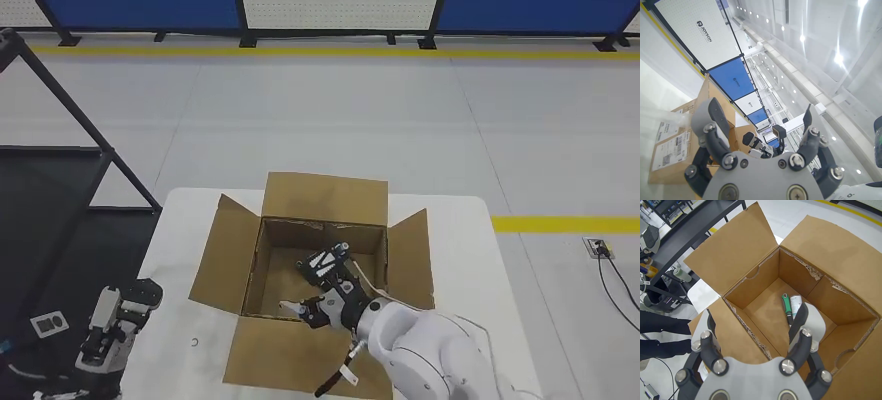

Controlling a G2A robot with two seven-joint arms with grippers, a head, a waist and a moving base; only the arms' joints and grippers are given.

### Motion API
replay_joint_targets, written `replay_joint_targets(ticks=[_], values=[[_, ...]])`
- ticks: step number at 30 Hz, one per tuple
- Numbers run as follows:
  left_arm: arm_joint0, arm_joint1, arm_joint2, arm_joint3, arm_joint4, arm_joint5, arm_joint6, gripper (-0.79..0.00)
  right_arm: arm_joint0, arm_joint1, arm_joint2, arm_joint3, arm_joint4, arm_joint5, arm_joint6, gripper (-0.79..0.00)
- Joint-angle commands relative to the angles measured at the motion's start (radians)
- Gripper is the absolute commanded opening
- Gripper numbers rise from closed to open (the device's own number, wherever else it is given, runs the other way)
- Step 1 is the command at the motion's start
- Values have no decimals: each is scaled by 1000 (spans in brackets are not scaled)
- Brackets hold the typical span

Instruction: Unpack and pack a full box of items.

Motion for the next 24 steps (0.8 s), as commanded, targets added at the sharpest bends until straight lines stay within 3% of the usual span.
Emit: replay_joint_targets(ticks=[1,5,9,16,21,24], values=[[0,0,0,0,0,0,0,0,0,0,0,0,0,0,0,0],[-11,0,6,-5,-13,21,2,0,16,-5,-10,57,-1,11,-26,0],[-34,1,-2,-8,-41,54,5,0,164,-36,-83,214,15,52,22,0],[-11,0,-37,-3,-74,31,4,0,443,-109,-228,581,35,112,202,0],[10,-2,-52,-7,-97,16,-2,0,570,-168,-313,811,33,182,242,0],[14,-2,-54,-10,-101,11,-4,0,626,-207,-361,932,61,170,269,0]])
